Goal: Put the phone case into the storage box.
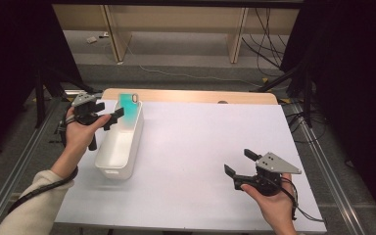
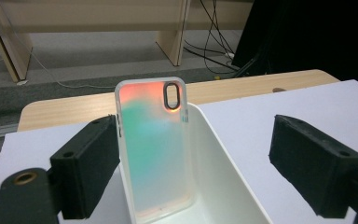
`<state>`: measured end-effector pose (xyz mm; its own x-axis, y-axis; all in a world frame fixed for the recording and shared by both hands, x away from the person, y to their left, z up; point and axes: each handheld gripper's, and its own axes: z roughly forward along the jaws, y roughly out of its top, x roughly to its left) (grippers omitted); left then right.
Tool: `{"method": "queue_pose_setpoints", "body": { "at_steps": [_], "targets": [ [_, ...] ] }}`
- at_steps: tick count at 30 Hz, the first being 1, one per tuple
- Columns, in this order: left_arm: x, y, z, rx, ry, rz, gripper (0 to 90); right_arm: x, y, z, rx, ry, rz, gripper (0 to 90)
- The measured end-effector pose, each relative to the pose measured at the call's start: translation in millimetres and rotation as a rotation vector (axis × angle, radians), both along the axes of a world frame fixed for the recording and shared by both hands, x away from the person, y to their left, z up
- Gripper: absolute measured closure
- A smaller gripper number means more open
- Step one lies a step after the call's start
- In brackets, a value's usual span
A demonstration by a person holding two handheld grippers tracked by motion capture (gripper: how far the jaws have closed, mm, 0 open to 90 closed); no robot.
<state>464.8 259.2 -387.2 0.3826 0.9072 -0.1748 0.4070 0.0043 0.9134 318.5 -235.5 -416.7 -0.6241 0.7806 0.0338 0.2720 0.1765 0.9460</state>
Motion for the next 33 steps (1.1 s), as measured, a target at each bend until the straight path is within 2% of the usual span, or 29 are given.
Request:
{"method": "queue_pose_setpoints", "body": {
  "at_steps": [7, 20, 33],
  "targets": [
    [-10.5, 0.5, 0.0, -0.001, -0.011, -0.014, 15.1, -0.6, -0.4, 0.7, -0.015, -0.002, -0.008, 15.4],
    [-28.1, 1.5, -7.9, -0.004, -0.011, -0.025, 14.9, -0.6, -0.4, 0.8, -0.013, 0.001, -0.007, 15.3],
    [-50.4, -1.0, -12.0, -0.016, -0.033, -0.055, 14.0, -0.5, -0.2, 0.6, -0.011, 0.001, -0.003, 15.3]
  ]
}}
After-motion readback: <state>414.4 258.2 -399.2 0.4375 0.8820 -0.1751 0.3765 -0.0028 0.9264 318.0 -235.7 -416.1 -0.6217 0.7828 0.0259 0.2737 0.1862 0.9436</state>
